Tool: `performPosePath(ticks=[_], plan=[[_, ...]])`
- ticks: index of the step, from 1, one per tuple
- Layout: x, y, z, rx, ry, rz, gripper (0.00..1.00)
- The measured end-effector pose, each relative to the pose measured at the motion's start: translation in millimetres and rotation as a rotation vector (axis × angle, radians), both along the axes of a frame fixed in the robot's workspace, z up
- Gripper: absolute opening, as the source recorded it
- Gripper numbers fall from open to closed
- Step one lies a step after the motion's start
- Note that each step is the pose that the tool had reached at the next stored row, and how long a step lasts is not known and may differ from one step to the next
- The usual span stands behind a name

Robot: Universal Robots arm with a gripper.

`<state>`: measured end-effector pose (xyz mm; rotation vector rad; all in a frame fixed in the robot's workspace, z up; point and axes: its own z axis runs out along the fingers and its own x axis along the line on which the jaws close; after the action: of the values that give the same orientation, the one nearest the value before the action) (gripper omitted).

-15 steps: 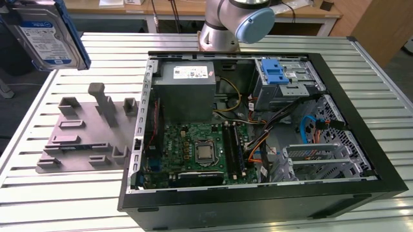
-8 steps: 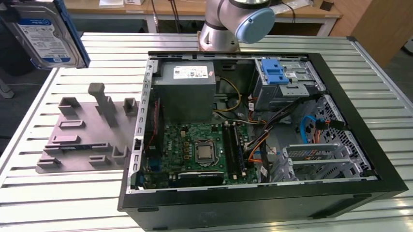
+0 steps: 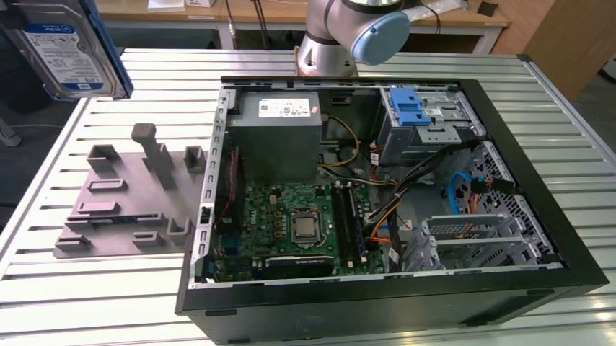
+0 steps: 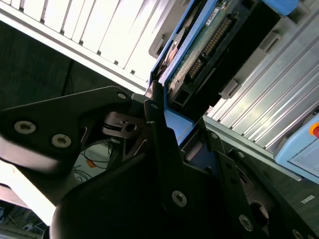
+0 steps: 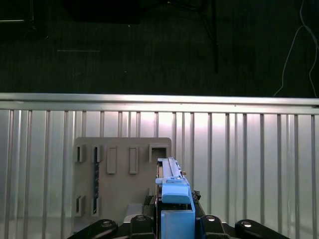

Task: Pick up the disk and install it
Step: 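Pick up the disk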

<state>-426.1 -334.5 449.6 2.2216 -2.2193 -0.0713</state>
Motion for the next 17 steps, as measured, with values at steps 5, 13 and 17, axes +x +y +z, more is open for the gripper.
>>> performPosePath(ticks=[5, 13, 17], plan=[[0.0, 0.0, 4.0, 0.0004, 0.0, 0.0, 0.36], [0.0, -0.1, 21.6, 0.0008, 0.0, 0.0, 0.36], [0.0, -4.0, 22.4, 0.0007, 0.0001, 0.0, 0.36]])
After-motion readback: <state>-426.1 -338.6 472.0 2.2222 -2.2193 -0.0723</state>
